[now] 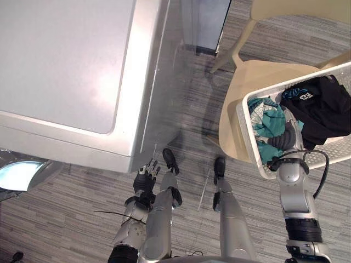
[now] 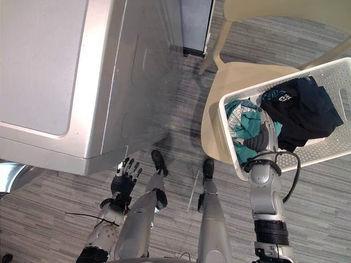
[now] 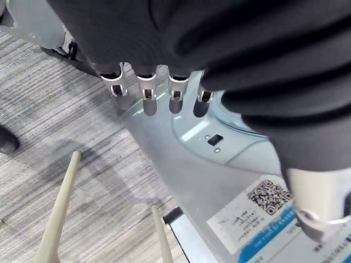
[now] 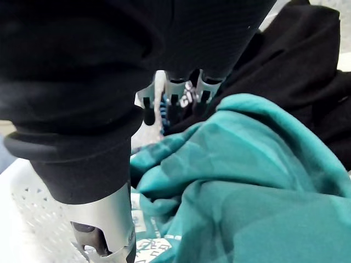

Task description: Pick up the laundry basket with both hands and put the clothes into the washing machine.

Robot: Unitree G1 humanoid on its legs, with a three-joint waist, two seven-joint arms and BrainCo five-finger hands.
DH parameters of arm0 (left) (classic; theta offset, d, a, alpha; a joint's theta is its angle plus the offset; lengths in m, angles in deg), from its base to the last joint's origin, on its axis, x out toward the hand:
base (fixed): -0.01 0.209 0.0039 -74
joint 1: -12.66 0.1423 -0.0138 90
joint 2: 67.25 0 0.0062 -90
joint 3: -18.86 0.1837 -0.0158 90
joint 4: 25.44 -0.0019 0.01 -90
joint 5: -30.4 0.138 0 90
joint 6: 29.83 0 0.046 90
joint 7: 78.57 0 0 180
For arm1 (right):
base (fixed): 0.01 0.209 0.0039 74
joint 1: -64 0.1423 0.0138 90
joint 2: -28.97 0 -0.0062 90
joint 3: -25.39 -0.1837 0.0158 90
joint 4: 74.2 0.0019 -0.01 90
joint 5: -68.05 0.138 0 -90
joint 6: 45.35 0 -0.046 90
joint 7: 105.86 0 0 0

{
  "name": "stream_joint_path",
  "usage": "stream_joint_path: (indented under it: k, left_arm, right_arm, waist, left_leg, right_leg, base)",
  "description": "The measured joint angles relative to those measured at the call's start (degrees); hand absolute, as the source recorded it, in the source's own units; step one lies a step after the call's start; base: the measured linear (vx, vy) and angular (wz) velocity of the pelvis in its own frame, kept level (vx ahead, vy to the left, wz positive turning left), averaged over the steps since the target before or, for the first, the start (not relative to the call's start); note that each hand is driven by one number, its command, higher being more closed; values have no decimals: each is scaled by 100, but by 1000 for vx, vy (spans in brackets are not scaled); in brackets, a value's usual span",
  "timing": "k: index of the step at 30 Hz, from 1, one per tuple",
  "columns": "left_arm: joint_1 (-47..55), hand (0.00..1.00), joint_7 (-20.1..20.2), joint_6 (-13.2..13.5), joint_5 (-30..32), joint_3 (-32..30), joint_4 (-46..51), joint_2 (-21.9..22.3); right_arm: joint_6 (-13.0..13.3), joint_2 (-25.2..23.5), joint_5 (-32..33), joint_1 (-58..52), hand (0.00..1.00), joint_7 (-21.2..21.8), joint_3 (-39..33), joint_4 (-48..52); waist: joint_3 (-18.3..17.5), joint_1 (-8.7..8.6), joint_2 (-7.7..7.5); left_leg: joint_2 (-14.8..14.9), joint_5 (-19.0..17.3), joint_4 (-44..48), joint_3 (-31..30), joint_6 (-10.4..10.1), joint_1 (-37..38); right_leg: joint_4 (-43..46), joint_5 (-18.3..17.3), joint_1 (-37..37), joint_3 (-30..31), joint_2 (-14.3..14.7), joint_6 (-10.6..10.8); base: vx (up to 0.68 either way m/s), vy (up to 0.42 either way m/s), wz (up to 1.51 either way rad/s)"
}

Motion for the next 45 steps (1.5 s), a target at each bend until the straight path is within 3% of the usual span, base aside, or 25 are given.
stream_joint_path:
  k: [7,12,14,19,21,31,32,36,40,43,45]
  left_arm:
    - [-51,0,-2,22,-8,4,19,-5]
    - [-122,0,6,131,-202,136,465,-37]
    - [-140,0,19,162,-261,305,647,-59]
    - [-148,0,26,185,-377,541,715,-25]
    - [-157,0,65,186,-415,681,737,80]
    - [-267,0,258,89,-423,854,677,357]
    - [-267,0,258,88,-424,858,677,358]
    - [-267,0,263,92,-449,900,676,357]
    - [-267,0,265,90,-465,954,686,353]
    - [-277,0,264,88,-462,1009,692,349]
    - [-265,0,236,70,-458,1007,701,332]
  right_arm:
    - [34,164,123,538,0,138,100,-712]
    - [269,777,298,1635,0,237,263,-1716]
    - [280,1198,291,2513,0,228,441,-2607]
    - [383,1739,136,3786,0,217,1056,-3738]
    - [415,1998,-183,4160,0,208,1395,-4216]
    - [413,2369,-329,5009,0,178,2235,-5214]
    - [411,2380,-296,5003,100,171,2253,-5245]
    - [414,2430,29,4979,100,91,2449,-5265]
    - [397,2454,354,4974,100,76,2360,-5179]
    - [347,2415,778,4516,100,-32,1975,-4642]
    - [288,2315,957,3659,100,-48,1403,-3678]
  waist:
    - [155,-2,-25]
    - [194,-23,3]
    - [298,-2,111]
    - [350,34,214]
    - [375,148,268]
    - [236,230,422]
    - [192,261,458]
    - [-48,327,635]
    - [-139,337,681]
    - [-138,351,679]
    - [-135,333,669]
  left_leg:
    - [-1,-15,0,-7,-21,-19]
    - [-4,34,0,18,-39,-209]
    - [14,66,0,23,-64,-237]
    - [48,176,3,41,-98,-440]
    - [54,179,3,37,-96,-441]
    - [72,156,0,-26,-126,-606]
    - [77,158,1,-24,-126,-605]
    - [102,227,2,-21,-143,-600]
    - [123,286,4,-20,-124,-583]
    - [140,309,5,-48,-156,-520]
    - [141,309,5,-51,-157,-396]
  right_leg:
    - [101,-75,-65,-2,0,-22]
    - [198,-73,-340,47,3,-22]
    - [217,-68,-379,54,18,-27]
    - [308,-56,-653,96,57,-45]
    - [339,-57,-690,133,74,-45]
    - [385,-27,-841,72,81,-78]
    - [383,-24,-841,72,85,-83]
    - [386,-22,-839,63,105,-87]
    - [406,-23,-827,43,119,-89]
    - [419,-26,-747,-13,125,-92]
    - [416,-28,-609,-29,122,-92]
  base:
    - [0,0,0]
    - [-13,-1,-3]
    - [0,0,0]
    - [-7,-13,-4]
    - [-3,-33,-6]
    - [-10,-8,2]
    - [0,0,0]
    - [-2,-46,-1]
    - [-6,-62,0]
    - [-7,-65,7]
    - [-5,-61,3]
